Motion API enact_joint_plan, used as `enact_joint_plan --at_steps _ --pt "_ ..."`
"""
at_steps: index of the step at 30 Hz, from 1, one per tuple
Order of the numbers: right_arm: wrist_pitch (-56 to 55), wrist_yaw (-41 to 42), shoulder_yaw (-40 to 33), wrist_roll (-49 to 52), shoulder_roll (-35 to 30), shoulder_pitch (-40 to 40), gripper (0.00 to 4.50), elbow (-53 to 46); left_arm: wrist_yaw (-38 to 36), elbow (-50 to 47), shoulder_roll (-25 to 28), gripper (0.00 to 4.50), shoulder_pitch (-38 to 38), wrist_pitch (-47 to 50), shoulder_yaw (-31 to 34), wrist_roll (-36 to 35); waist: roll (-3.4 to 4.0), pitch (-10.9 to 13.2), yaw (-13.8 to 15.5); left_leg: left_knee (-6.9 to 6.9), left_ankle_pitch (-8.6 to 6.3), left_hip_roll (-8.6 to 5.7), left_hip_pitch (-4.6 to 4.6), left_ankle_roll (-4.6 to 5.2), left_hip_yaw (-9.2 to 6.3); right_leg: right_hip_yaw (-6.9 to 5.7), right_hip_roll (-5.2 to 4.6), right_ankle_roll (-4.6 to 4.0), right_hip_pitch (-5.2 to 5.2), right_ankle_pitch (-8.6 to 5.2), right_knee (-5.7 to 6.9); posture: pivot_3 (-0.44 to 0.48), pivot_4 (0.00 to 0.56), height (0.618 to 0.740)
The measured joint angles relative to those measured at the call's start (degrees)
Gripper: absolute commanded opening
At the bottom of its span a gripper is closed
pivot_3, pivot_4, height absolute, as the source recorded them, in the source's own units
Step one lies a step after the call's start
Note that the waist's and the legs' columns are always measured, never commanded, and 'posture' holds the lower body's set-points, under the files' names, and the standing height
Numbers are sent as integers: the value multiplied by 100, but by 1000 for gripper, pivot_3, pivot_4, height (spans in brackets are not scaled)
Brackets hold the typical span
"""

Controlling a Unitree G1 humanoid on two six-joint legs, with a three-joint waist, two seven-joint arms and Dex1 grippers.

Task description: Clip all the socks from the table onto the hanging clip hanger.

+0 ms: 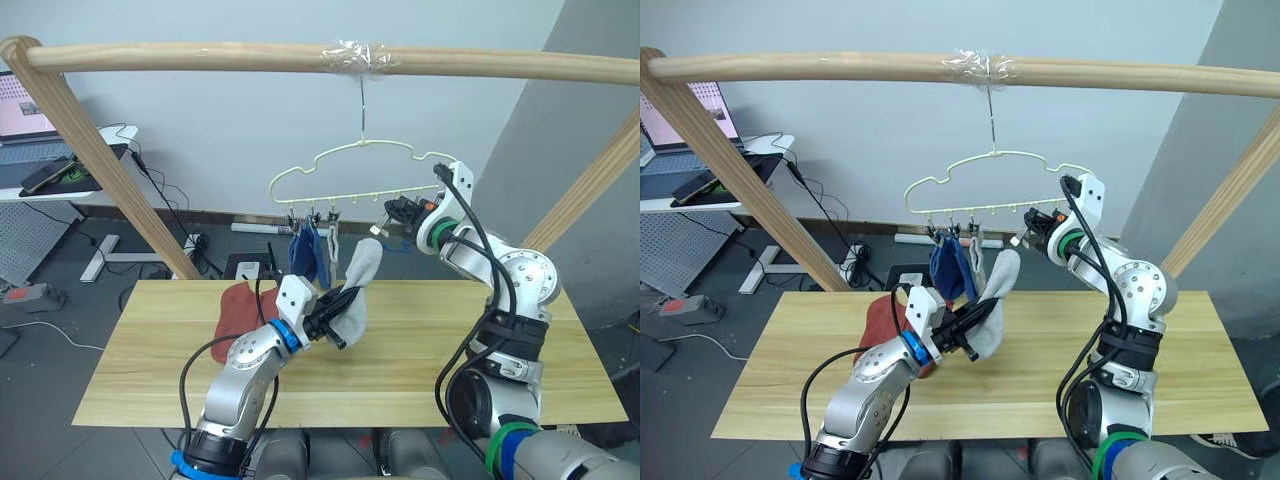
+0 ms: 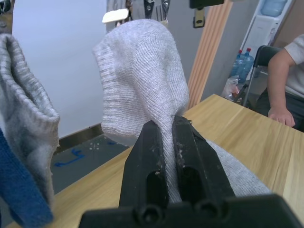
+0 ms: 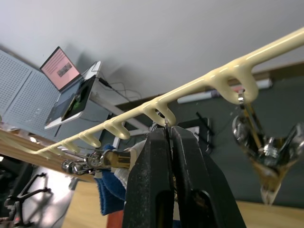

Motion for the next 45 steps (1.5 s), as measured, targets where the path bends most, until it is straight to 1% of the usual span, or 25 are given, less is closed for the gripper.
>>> enact_joint_plan --at_steps 5,15,18,19,21,24,25,27,28,31,34,37,39,40,41,42,44,45 --pt "512 -417 -451 259 193 -235 0 -42 78 1 -65 47 -58 35 26 -9 5 3 0 0 0 -1 -7 0 1 0 0 -8 -2 -5 -9 15 159 740" --pt "872 -591 -574 381 376 -268 0 -167 69 14 -99 47 -297 35 74 -16 10 7 -5 -5 0 0 -10 1 1 -1 0 -8 -5 -6 -14 18 160 740" --pt "916 -602 -568 373 388 -257 817 -227 65 14 -108 0 -328 37 94 -32 12 8 -5 -8 -1 0 -13 1 0 -2 0 -8 -5 -6 -23 17 162 740" --pt "919 -627 -569 368 389 -240 1170 -227 62 14 -109 0 -328 38 93 -38 13 8 -6 -10 -1 0 -14 1 0 -2 0 -8 -6 -6 -26 17 162 740" --pt "929 -633 -568 365 385 -202 2039 -227 53 14 -107 0 -327 47 93 -53 22 15 -10 -12 -1 0 -20 1 1 -1 0 -7 -11 -6 -31 17 160 740" --pt "943 -610 -573 371 366 -158 3124 -233 26 13 -96 0 -326 77 92 -131 30 20 -11 -23 -1 0 -23 1 1 -2 0 14 -13 7 -43 17 161 740" --pt "972 -570 -582 381 347 -138 3416 -274 17 13 -91 0 -325 105 91 -146 32 21 -11 -25 -1 0 -26 2 0 -3 0 16 -13 8 -48 15 160 740" --pt "1070 -513 -654 498 297 -89 4175 -394 -7 13 -82 0 -324 149 89 -164 35 23 -11 -27 -2 0 -30 4 0 -4 0 18 -13 9 -55 10 161 740" --pt "1136 -475 -705 567 264 -55 4495 -473 -35 13 -77 284 -325 179 89 -190 36 24 -10 -27 -3 0 -32 4 1 -4 0 18 -14 9 -59 7 161 740" --pt "1300 -388 -677 619 91 92 4500 -791 -90 13 -64 1154 -336 367 82 -296 41 28 -13 -27 -4 0 -33 6 2 -3 -1 20 -14 8 -64 2 161 740" --pt "1445 -188 -463 719 -192 464 4500 -1418 -144 15 -14 2061 -318 579 76 -408 47 33 -24 -28 -5 0 -33 9 2 -3 -1 23 -14 6 -66 -6 163 740" --pt "1499 -55 -335 808 -231 777 4500 -1859 -217 8 135 2983 -174 717 95 -482 49 35 -72 -30 -6 3 -31 10 3 -3 0 22 -16 3 -64 -11 164 740" --pt "1343 53 -46 773 -368 1147 4500 -2127 -301 -24 312 3628 23 796 108 -520 52 36 -126 -31 -6 4 -32 10 3 -3 0 16 -16 0 -65 -12 163 740" --pt "1196 136 169 697 -509 1316 4500 -2209 -310 -56 390 3954 110 829 150 -537 53 42 -139 -31 -6 4 -32 10 4 -2 0 -3 -17 -11 -65 -12 163 740" --pt "941 245 480 535 -712 1502 4500 -2304 -309 -129 496 4275 179 862 186 -537 54 47 -146 -31 -6 4 -32 10 5 0 0 -4 -18 -12 -65 -12 163 740" --pt "626 373 806 353 -902 1680 4500 -2386 -308 -230 620 4483 234 873 230 -534 53 49 -148 -31 -6 3 -32 10 5 0 -1 -5 -19 -13 -65 -12 163 740" --pt "43 589 1325 6 -1170 1910 4500 -2417 -265 -392 790 4483 239 891 288 -487 54 52 -146 -30 -6 3 -31 9 6 1 -1 -6 -18 -13 -65 6 159 740" --pt "-335 715 1650 -219 -1326 2031 4332 -2422 -218 -494 850 4496 239 913 287 -444 53 52 -146 -30 -6 2 -30 9 7 2 -1 -5 -17 -13 -65 13 158 740"
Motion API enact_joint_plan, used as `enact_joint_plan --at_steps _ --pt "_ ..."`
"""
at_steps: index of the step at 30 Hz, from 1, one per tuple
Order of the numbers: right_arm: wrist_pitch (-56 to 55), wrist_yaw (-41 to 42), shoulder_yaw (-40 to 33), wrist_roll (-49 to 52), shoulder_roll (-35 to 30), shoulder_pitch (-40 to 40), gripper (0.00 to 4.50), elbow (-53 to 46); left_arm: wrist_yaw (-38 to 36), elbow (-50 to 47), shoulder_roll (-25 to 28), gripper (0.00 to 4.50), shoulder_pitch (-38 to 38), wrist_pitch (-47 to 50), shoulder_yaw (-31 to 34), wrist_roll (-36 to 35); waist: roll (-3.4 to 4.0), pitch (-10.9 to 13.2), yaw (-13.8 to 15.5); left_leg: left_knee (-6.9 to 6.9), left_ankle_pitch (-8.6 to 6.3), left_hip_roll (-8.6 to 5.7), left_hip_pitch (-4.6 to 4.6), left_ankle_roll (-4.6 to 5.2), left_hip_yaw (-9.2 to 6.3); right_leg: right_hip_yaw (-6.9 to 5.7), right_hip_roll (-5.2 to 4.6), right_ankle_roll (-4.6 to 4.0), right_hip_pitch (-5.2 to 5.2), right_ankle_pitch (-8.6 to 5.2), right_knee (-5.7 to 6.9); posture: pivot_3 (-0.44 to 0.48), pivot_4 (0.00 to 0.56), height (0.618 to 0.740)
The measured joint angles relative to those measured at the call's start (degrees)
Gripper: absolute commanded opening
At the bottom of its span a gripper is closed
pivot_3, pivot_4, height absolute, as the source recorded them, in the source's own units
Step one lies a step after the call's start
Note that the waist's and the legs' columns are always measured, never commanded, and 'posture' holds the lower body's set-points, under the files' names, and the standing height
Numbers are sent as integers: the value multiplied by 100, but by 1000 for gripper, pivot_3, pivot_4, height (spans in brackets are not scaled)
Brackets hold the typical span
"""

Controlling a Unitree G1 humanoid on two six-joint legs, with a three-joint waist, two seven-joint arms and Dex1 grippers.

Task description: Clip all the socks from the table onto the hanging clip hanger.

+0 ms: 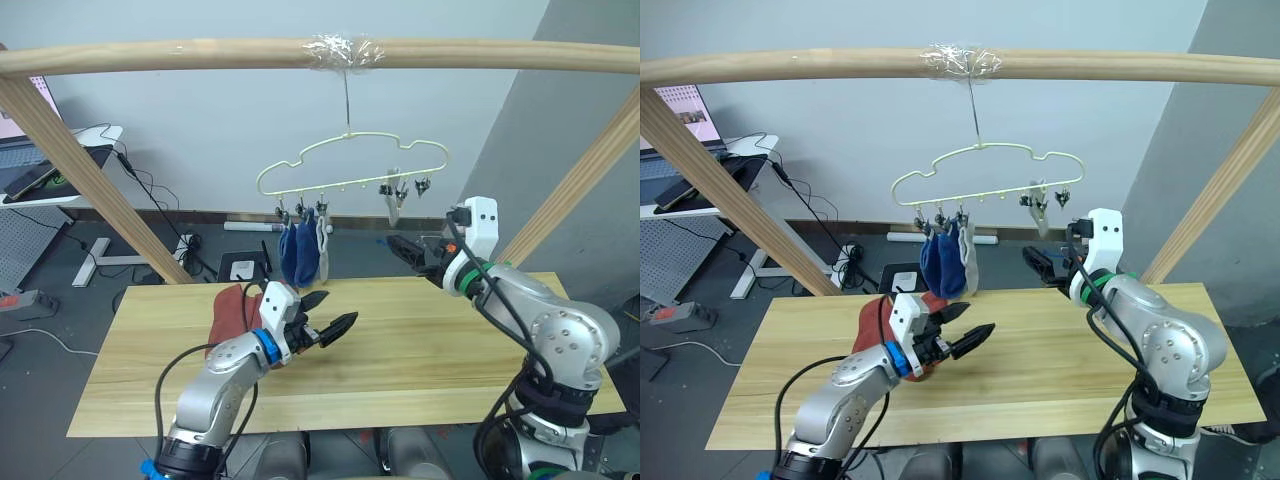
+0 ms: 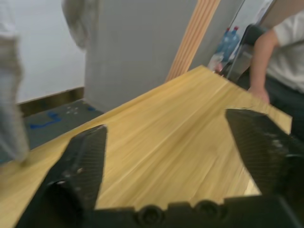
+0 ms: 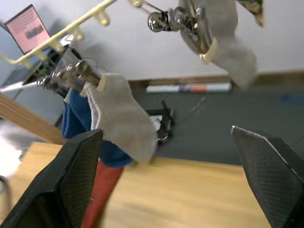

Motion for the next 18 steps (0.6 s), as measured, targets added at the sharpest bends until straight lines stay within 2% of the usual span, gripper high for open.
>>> enact_joint_plan --at_steps 2,4,7,9,11,18 --pt "-758 196 547 -489 -219 188 3873 27 40 -178 180 4500 15 112 -3 31 -2 1 4 0 0 0 -1 0 1 1 -1 1 0 0 -1 19 159 740" --pt "-1432 287 921 -962 -295 296 3206 159 32 -334 328 4500 77 136 75 15 -5 5 1 -1 0 0 -1 -1 3 2 0 1 -3 0 -2 34 156 740" --pt "-2403 275 1287 -1613 -202 340 3206 579 18 -687 431 4500 119 89 292 -72 -19 16 21 -2 0 0 -2 -1 1 1 0 3 -3 2 -2 49 154 740" --pt "-2784 224 1301 -1825 -18 335 2920 823 16 -915 449 4500 116 87 372 -186 -26 20 49 -2 0 0 -3 -1 2 2 -1 6 -2 3 -3 52 153 740" --pt "-3037 230 1322 -1961 70 316 2376 1028 31 -1095 458 4500 104 106 441 -267 -29 22 70 -2 0 0 -3 -2 4 4 -2 10 -2 6 -3 52 153 740" --pt "-3666 245 1327 -2377 237 -27 2376 1679 189 -1323 455 4500 46 232 541 -459 -34 25 115 -2 0 0 -1 -2 2 2 -1 9 -2 6 0 62 150 740"
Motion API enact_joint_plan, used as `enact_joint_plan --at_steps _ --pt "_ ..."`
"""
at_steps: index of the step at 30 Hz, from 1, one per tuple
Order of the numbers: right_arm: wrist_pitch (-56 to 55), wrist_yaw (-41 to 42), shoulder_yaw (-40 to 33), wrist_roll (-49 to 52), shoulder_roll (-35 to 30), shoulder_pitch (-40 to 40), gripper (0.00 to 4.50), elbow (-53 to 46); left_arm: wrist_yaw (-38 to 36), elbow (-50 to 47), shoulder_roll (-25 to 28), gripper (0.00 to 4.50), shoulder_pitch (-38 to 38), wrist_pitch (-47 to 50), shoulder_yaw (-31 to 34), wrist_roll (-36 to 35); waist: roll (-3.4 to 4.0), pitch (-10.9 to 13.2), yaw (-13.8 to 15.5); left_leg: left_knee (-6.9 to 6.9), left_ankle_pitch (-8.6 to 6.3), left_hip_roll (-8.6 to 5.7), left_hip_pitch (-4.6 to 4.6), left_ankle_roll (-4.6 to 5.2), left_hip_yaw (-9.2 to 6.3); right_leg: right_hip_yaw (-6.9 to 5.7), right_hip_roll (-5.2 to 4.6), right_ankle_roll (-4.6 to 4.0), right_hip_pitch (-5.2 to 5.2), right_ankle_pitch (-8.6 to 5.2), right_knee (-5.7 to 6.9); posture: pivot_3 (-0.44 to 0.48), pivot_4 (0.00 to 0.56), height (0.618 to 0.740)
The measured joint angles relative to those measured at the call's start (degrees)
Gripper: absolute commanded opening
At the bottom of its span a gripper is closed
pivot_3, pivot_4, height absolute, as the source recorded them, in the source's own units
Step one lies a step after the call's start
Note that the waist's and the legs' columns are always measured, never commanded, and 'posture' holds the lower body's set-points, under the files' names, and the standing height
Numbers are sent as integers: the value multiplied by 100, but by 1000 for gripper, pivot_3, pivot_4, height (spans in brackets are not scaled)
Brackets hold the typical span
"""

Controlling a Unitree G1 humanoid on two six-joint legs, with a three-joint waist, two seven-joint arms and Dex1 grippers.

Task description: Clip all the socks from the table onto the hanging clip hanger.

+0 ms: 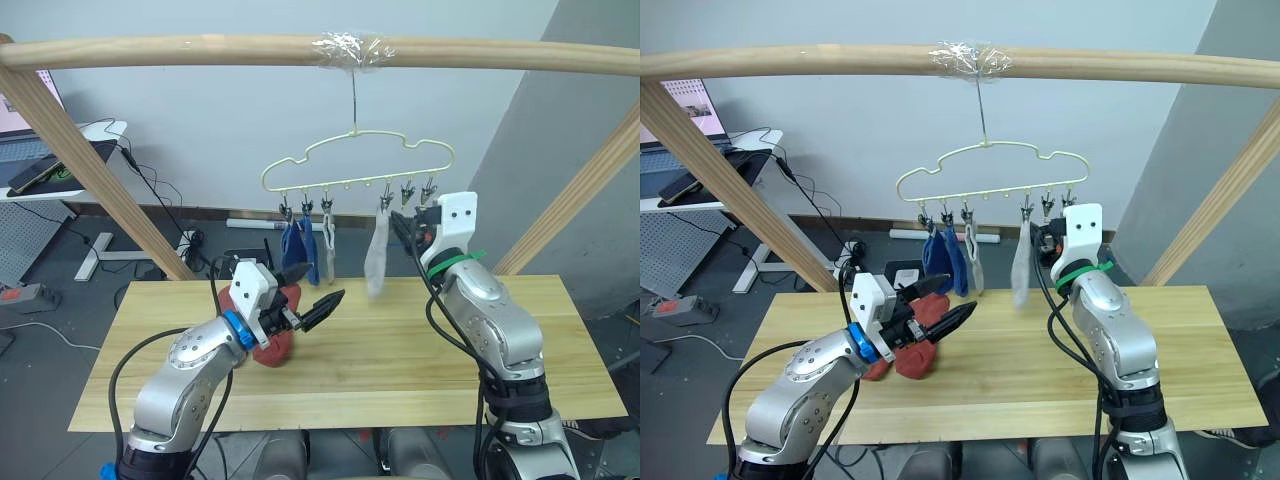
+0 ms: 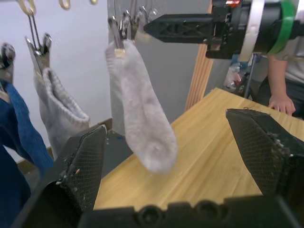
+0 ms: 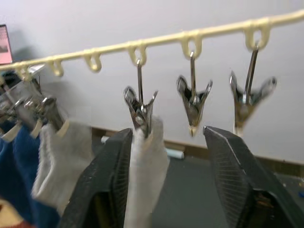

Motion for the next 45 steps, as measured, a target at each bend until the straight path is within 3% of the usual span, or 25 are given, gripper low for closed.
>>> enact_joint_plan --at_steps 15,19,36,45 --pt "-834 -20 -102 -552 295 -532 2376 1233 110 -39 -62 4500 72 6 0 -25 -2 5 32 0 0 0 0 0 0 0 0 20 0 13 2 82 158 740" --pt "-852 13 -103 -645 289 -530 1509 1242 111 -51 -56 4500 140 6 15 -39 -3 6 34 1 0 0 0 0 -1 0 0 19 1 13 5 84 160 740" --pt "-867 478 -138 -602 126 -64 1509 651 100 -132 -39 4500 149 6 54 -131 -3 7 37 2 0 0 3 0 -1 0 0 19 3 13 6 77 163 740" --pt "-872 359 -211 -657 208 -139 1509 820 99 -132 -36 4500 149 6 54 -135 -3 8 35 2 0 0 4 0 0 1 0 19 3 14 8 77 162 740"
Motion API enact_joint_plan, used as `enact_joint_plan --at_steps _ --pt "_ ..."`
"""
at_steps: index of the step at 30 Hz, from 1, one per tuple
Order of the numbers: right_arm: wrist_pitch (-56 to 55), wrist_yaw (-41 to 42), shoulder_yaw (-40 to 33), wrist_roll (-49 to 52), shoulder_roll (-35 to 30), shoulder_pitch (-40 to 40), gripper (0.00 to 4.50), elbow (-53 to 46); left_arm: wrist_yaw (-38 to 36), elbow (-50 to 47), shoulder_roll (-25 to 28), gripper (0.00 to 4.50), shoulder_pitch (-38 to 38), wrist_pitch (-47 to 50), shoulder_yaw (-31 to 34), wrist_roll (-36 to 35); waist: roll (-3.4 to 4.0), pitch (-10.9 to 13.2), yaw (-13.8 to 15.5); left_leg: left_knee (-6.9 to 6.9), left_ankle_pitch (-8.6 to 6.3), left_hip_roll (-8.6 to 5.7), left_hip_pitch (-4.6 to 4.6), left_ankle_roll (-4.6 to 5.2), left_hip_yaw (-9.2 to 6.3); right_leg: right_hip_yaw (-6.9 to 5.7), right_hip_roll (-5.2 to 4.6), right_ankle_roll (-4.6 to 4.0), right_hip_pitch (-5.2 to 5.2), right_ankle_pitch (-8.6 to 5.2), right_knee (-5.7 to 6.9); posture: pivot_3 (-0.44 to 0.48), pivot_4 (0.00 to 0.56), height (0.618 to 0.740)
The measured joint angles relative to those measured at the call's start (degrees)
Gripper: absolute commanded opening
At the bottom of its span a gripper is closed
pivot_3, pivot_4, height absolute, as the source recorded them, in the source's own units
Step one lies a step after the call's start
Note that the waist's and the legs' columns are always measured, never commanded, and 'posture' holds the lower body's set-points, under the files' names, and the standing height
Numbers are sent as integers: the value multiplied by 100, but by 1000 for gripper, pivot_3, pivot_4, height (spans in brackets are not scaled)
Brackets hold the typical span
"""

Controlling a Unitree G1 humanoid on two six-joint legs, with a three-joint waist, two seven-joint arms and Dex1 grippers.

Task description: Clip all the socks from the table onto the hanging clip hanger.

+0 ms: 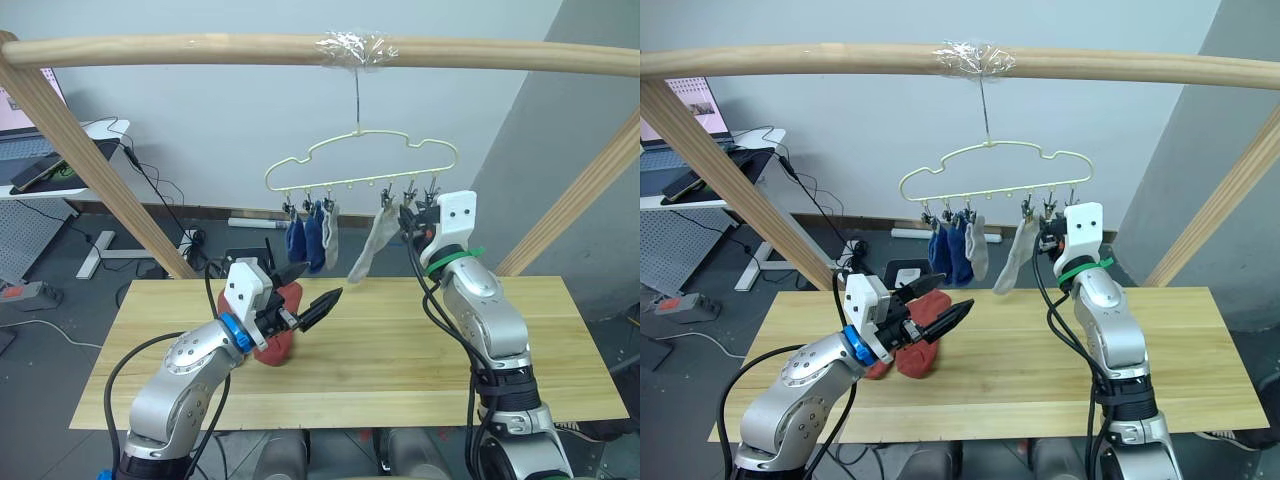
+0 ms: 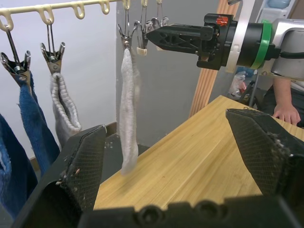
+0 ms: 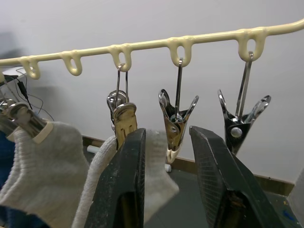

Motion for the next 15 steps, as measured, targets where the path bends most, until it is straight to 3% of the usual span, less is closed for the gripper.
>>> enact_joint_plan --at_steps 15 --pt "-634 -236 -122 -164 206 -801 1509 1280 27 -91 8 4500 9 106 0 -12 0 0 11 0 0 0 0 0 0 -1 0 -2 1 4 3 101 156 740"
